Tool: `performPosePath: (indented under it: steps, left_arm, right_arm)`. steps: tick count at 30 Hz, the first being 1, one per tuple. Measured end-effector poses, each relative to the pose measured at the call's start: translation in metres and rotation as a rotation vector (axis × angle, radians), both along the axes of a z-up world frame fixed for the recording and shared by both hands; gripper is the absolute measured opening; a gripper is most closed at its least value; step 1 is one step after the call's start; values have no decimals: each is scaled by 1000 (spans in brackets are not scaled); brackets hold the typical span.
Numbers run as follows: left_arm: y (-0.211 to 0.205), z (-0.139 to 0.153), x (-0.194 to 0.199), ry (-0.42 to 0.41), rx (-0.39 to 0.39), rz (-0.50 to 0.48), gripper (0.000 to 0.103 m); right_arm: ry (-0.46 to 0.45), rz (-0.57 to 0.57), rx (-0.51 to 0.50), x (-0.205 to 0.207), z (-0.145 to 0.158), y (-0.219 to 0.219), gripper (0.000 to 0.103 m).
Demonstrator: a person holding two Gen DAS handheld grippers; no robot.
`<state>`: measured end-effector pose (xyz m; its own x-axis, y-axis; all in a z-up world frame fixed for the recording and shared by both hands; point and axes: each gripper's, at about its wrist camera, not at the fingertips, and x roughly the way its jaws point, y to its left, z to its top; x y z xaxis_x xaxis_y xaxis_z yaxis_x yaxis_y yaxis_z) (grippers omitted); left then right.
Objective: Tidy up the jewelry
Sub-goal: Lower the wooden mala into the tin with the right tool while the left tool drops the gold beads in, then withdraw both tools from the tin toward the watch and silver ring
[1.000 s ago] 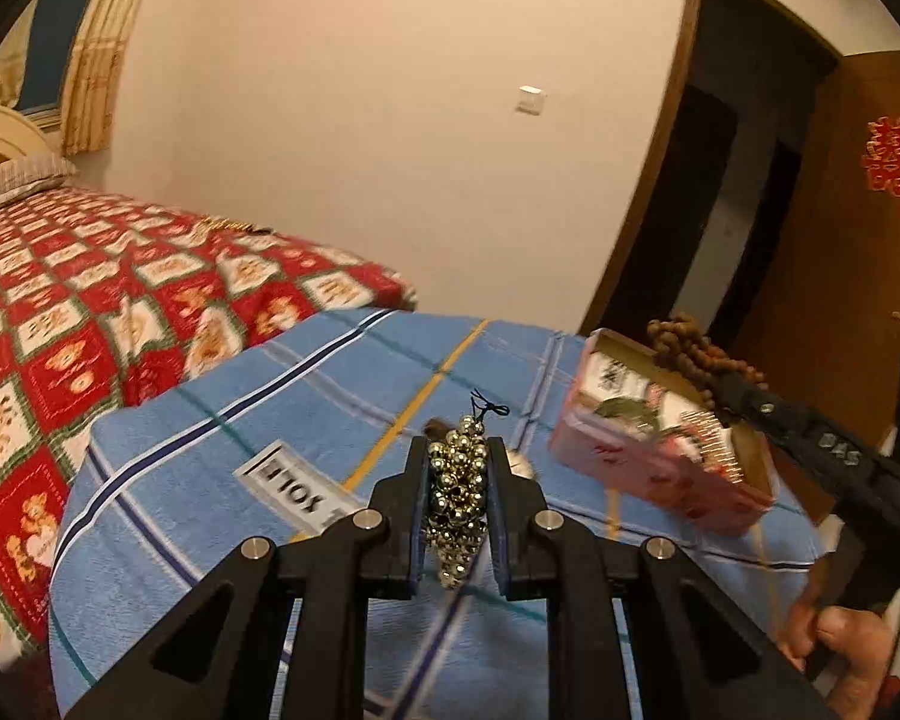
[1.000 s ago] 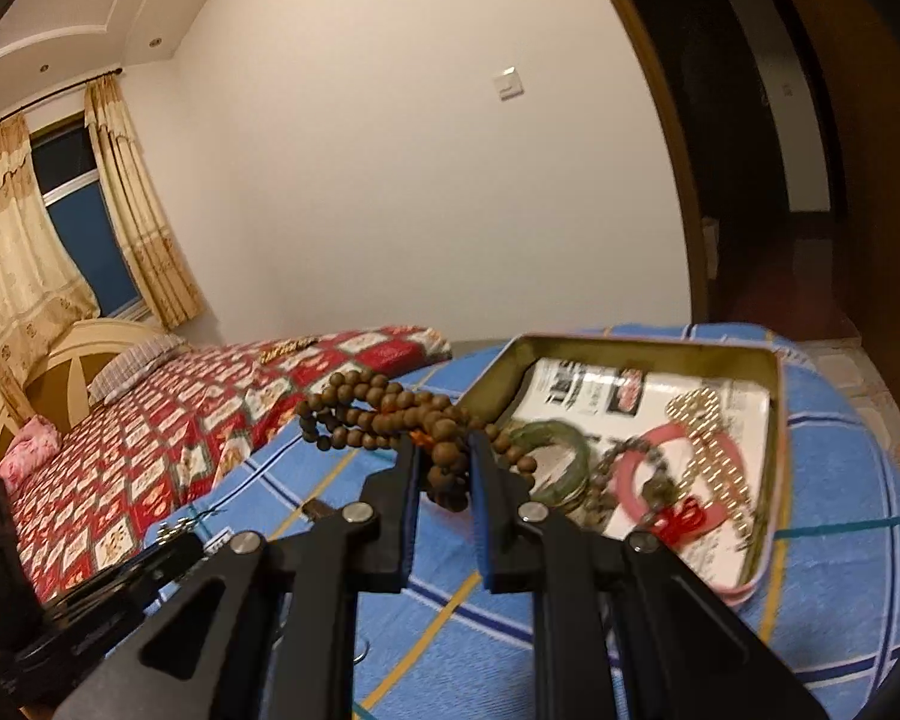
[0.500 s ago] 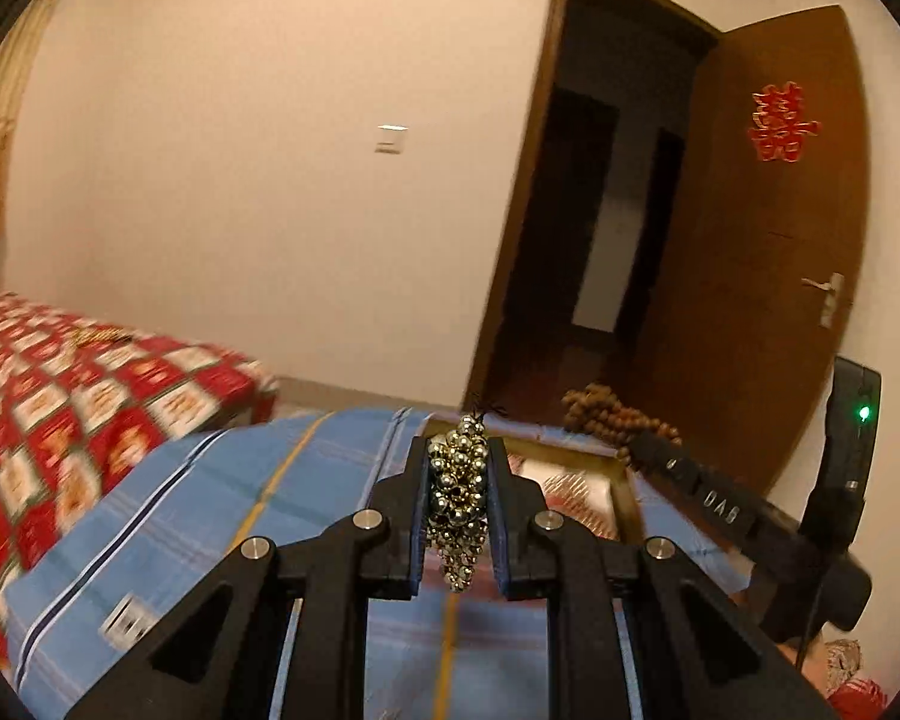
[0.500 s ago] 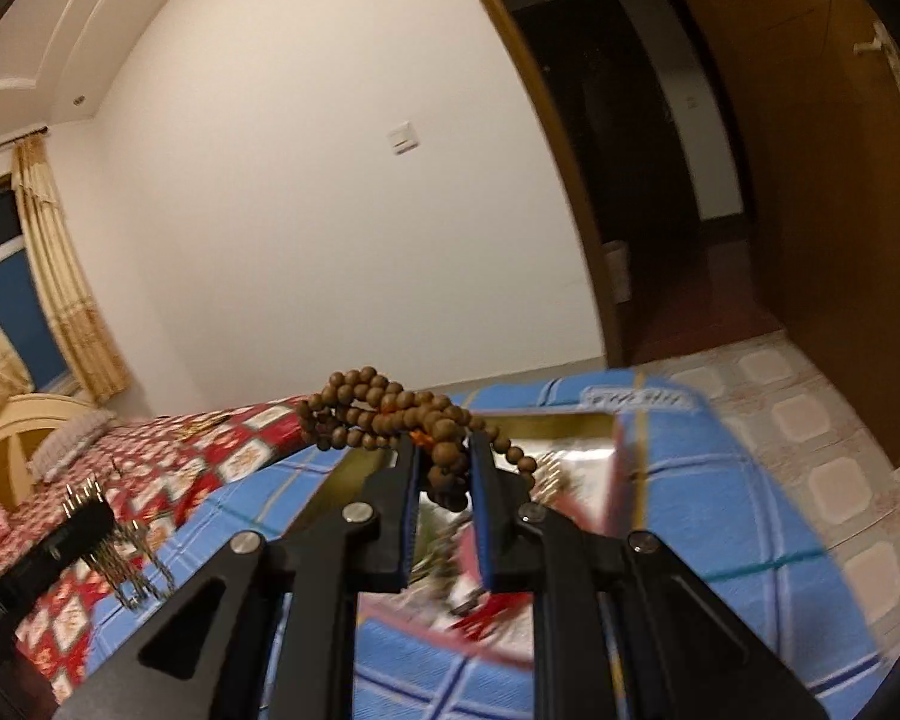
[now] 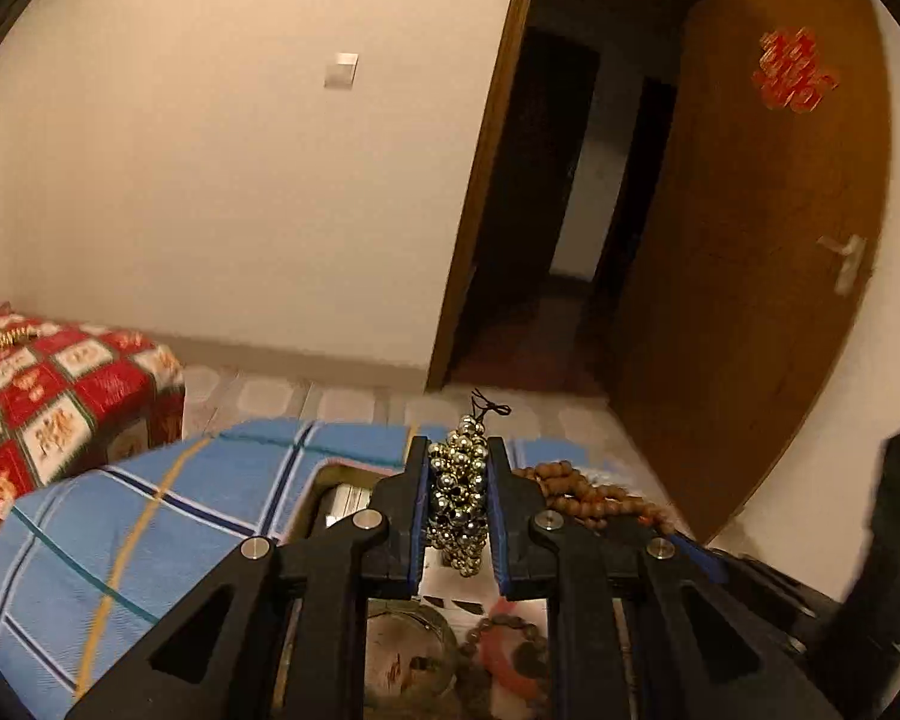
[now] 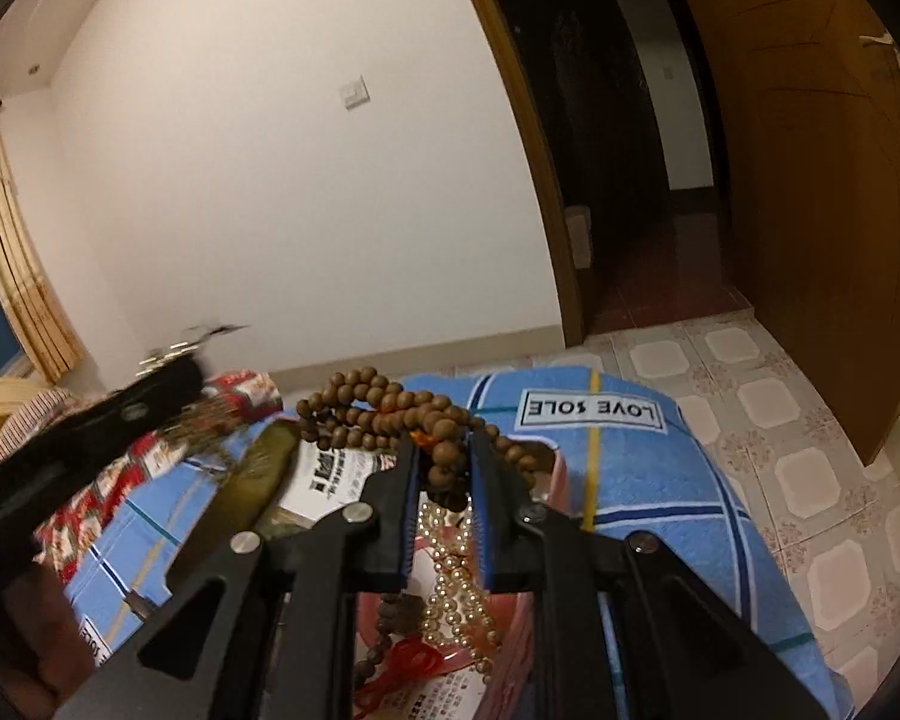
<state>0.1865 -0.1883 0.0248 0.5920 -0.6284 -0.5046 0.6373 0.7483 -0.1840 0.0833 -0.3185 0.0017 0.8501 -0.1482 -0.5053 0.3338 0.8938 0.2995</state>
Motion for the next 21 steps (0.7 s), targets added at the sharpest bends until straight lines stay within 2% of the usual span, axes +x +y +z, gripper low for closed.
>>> performPosePath:
  steps: [3,7,13,15,16,17,21]
  left_arm:
    - [-13,-22,15,59,88,35,16]
    - [-17,-39,24,101,141,73,17]
    - [-24,-47,27,99,208,83,18]
    - [-24,-47,26,113,223,85,31]
    - [-23,-46,27,122,223,99,45]
    - [-21,-44,27,125,214,108,56]
    - [-11,-27,18,93,174,137,68]
  right_arm:
    - [56,3,-8,7,-8,2,18]
    - [91,6,-11,9,-17,1,19]
    - [93,17,-38,10,-18,2,20]
    - [90,23,-40,12,-18,2,23]
    - [82,29,-31,11,-18,1,31]
    - [76,31,-26,10,-16,2,33]
    - [19,-4,16,0,-10,-7,53]
